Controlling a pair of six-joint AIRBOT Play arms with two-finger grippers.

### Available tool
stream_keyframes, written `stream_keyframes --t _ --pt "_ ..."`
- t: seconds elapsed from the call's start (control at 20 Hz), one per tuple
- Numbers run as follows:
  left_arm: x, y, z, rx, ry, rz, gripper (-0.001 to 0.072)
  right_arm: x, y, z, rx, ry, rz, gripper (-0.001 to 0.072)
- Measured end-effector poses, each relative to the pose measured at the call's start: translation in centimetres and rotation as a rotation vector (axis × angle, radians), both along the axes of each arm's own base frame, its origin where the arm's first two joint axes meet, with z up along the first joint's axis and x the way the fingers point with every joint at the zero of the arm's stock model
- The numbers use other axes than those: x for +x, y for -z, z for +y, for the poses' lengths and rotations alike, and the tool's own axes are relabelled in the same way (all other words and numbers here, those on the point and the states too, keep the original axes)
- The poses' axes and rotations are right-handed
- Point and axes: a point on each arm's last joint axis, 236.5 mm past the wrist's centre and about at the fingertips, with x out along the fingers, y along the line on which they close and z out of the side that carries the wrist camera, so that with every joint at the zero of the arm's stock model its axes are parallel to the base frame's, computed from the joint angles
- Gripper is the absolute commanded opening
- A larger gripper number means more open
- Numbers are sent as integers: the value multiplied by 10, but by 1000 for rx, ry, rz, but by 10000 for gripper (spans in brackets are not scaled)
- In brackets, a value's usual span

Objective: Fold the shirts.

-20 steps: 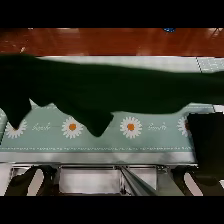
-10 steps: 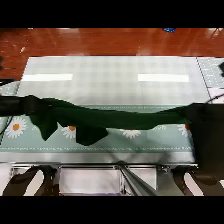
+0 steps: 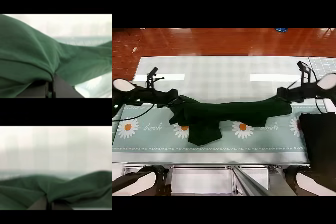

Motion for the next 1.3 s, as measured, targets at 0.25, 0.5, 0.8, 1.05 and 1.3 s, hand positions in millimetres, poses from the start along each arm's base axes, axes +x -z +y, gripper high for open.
stream_keyframes --t 0.25,0.5,0.8,1.05,1.3 --pt "37 -10 22 9 -17 -24 510 64 -25 -22 15 59 -66 406" --pt "54 -59 108 81 -145 -90 509 53 -74 -104 -24 179 -89 405" --pt "18 -17 111 -40 -192 42 508 -40 0 -131 25 314 83 406" --pt "18 16 75 -211 -162 71 507 -89 55 -78 210 303 158 405" --pt "33 25 45 -294 -123 39 19 -109 68 -54 287 277 193 406"
